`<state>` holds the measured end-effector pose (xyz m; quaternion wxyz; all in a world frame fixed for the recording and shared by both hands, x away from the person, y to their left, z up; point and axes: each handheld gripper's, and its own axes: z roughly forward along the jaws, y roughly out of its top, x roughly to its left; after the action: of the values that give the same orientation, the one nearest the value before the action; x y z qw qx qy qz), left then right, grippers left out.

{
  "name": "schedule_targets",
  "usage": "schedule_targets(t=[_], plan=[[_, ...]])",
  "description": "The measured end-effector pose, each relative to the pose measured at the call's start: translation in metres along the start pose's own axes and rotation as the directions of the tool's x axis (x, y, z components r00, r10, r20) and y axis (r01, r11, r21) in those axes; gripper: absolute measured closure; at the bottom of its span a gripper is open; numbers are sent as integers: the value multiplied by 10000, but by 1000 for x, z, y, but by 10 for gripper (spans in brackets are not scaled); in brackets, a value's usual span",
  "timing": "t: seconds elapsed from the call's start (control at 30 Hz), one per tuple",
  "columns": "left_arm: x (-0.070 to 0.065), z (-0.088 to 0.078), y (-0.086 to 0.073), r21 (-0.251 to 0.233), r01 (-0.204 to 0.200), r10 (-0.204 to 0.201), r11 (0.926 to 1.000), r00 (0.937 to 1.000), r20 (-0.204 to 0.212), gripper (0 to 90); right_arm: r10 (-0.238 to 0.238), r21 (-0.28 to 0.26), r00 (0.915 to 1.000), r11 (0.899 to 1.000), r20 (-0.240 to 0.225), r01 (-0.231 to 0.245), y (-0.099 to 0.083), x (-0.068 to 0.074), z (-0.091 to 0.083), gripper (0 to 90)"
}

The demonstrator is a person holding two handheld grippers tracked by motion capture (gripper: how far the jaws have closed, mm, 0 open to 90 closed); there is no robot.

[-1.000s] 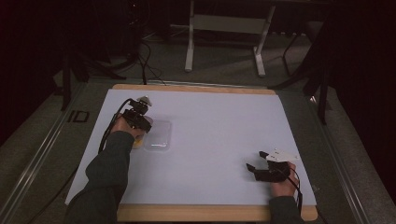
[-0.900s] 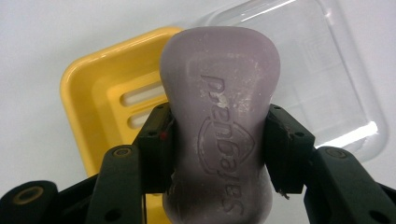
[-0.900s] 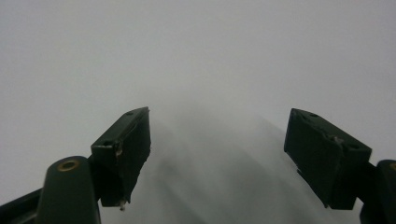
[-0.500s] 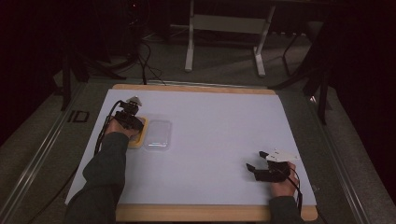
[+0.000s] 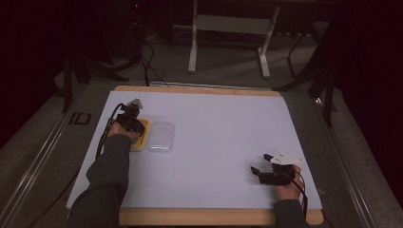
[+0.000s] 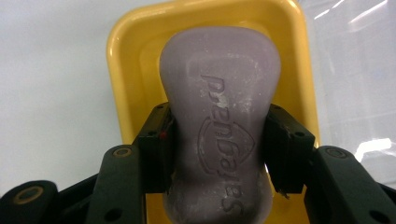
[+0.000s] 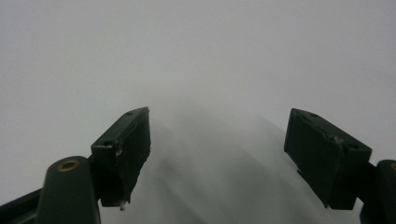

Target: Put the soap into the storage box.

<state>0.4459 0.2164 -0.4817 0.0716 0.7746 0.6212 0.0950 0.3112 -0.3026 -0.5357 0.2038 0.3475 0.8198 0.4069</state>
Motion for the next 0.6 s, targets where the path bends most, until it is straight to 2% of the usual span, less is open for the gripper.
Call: schedule_targets(t=[0.23, 0.43, 0.53, 0.6], plan=[[-1, 5, 0, 271, 102, -105, 9996, 9999, 103, 499, -9, 11, 10000, 10000, 5, 9, 0, 0, 0, 224], [-1, 8, -1, 300, 117, -121, 9995, 9998, 161, 492, -13, 14, 10000, 10000, 5, 13, 0, 0, 0, 224], [0, 9, -1, 375, 48, -54, 9993, 9998, 165, 442, -29, 23, 10000, 10000, 1, 29, 0, 0, 0, 224], [-1, 9, -2, 273, -123, 125, 9996, 9999, -41, 405, -35, 27, 10000, 10000, 2, 35, 0, 0, 0, 224]])
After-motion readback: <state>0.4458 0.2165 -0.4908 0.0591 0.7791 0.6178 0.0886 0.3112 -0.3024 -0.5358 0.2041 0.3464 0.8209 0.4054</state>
